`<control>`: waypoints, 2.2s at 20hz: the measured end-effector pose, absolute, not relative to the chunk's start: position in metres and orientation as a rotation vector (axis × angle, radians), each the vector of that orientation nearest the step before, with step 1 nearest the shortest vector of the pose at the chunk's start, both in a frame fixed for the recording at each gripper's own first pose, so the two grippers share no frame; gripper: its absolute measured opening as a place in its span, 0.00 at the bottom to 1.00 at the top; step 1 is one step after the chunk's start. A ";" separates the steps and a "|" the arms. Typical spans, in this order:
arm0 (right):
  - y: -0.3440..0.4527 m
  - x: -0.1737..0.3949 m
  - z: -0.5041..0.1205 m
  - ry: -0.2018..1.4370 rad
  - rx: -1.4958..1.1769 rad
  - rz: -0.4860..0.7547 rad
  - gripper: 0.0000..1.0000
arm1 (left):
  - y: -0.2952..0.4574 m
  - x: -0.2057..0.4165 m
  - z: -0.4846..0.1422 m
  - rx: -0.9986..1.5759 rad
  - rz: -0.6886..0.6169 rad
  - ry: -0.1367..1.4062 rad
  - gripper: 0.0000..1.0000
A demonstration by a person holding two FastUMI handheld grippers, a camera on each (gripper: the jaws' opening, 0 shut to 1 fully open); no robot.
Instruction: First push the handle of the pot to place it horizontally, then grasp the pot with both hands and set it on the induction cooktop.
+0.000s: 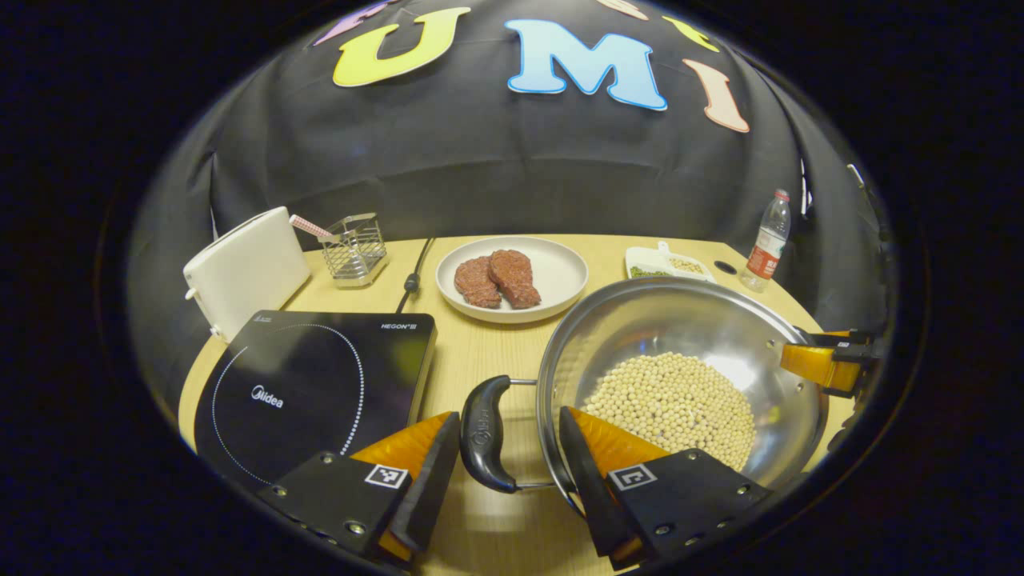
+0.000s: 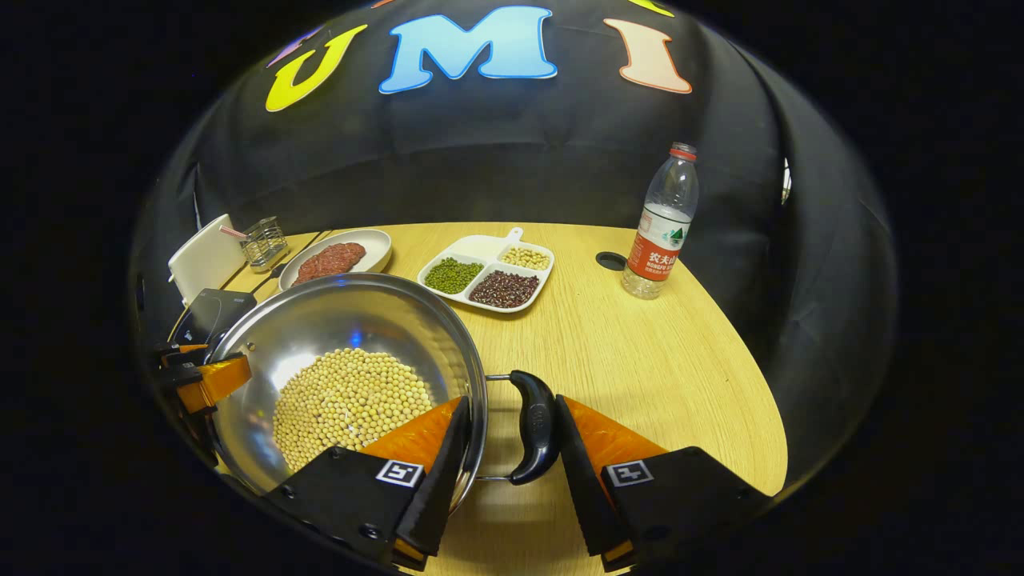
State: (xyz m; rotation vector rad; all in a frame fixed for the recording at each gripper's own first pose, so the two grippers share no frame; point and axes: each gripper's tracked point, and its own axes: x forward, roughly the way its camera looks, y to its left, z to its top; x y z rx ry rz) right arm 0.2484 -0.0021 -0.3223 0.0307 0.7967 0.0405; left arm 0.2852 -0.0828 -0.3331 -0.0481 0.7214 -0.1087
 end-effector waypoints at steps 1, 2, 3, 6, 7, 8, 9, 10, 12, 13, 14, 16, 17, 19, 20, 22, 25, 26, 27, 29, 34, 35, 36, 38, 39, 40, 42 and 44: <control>-0.002 0.248 -0.323 0.797 0.035 0.038 0.69 | -0.082 0.286 -0.334 -0.051 -0.101 0.718 0.65; -0.002 0.248 -0.322 0.800 0.040 0.040 0.66 | -0.081 0.287 -0.334 -0.058 -0.091 0.713 0.66; 0.000 0.248 -0.323 0.799 0.042 0.039 0.62 | -0.080 0.288 -0.333 -0.066 -0.083 0.708 0.64; 0.001 0.247 -0.321 0.808 0.022 0.033 0.53 | -0.081 0.289 -0.332 -0.066 -0.079 0.705 0.59; 0.000 0.248 -0.320 0.811 0.016 0.026 0.49 | -0.081 0.291 -0.332 -0.062 -0.081 0.702 0.58; 0.001 0.247 -0.319 0.811 0.015 0.019 0.49 | -0.080 0.292 -0.332 -0.059 -0.081 0.705 0.56; 0.003 0.245 -0.317 0.811 0.016 0.016 0.52 | -0.080 0.291 -0.332 -0.059 -0.083 0.709 0.56; 0.003 0.244 -0.316 0.811 0.016 0.014 0.50 | -0.079 0.290 -0.331 -0.066 -0.084 0.715 0.56; 0.006 0.241 -0.310 0.812 0.018 0.011 0.49 | -0.076 0.289 -0.328 -0.077 -0.082 0.716 0.56; 0.006 0.240 -0.305 0.810 0.015 0.011 0.49 | -0.074 0.289 -0.323 -0.073 -0.083 0.704 0.59; 0.007 0.240 -0.300 0.800 0.019 0.008 0.49 | -0.072 0.289 -0.317 -0.068 -0.086 0.694 0.56; 0.010 0.238 -0.291 0.794 0.030 0.005 0.52 | -0.067 0.289 -0.306 -0.067 -0.088 0.679 0.56; 0.013 0.237 -0.286 0.788 0.038 0.003 0.49 | -0.064 0.289 -0.300 -0.068 -0.088 0.673 0.56; 0.022 0.234 -0.278 0.780 0.044 0.001 0.52 | -0.054 0.289 -0.292 -0.063 -0.089 0.665 0.56; 0.026 0.234 -0.274 0.776 0.047 0.002 0.52 | -0.048 0.288 -0.287 -0.060 -0.089 0.660 0.56; 0.035 0.232 -0.267 0.769 0.052 0.003 0.52 | -0.037 0.286 -0.281 -0.062 -0.089 0.652 0.57; 0.052 0.228 -0.257 0.757 0.054 0.010 0.52 | -0.017 0.282 -0.275 -0.065 -0.083 0.644 0.59; 0.057 0.228 -0.256 0.755 0.055 0.012 0.52 | -0.010 0.281 -0.273 -0.064 -0.081 0.641 0.56; 0.064 0.227 -0.254 0.754 0.057 0.016 0.49 | -0.004 0.279 -0.272 -0.063 -0.078 0.640 0.56; 0.075 0.226 -0.249 0.750 0.064 0.021 0.52 | 0.010 0.276 -0.268 -0.062 -0.073 0.634 0.56; 0.109 0.226 -0.241 0.738 0.076 0.034 0.52 | 0.048 0.274 -0.263 -0.059 -0.058 0.627 0.57; 0.117 0.225 -0.241 0.741 0.081 0.034 0.52 | 0.057 0.275 -0.264 -0.057 -0.055 0.625 0.56; 0.124 0.225 -0.240 0.742 0.086 0.037 0.49 | 0.065 0.275 -0.264 -0.055 -0.052 0.624 0.56; 0.139 0.225 -0.239 0.742 0.091 0.040 0.52 | 0.081 0.275 -0.263 -0.051 -0.049 0.623 0.60; 0.147 0.225 -0.238 0.743 0.092 0.041 0.49 | 0.090 0.274 -0.264 -0.050 -0.048 0.624 0.56; 0.154 0.226 -0.237 0.743 0.092 0.043 0.49 | 0.098 0.274 -0.264 -0.052 -0.046 0.624 0.56; 0.170 0.227 -0.233 0.739 0.092 0.047 0.52 | 0.116 0.276 -0.264 -0.057 -0.039 0.622 0.56; 0.185 0.229 -0.230 0.737 0.091 0.051 0.49 | 0.131 0.276 -0.264 -0.059 -0.034 0.623 0.56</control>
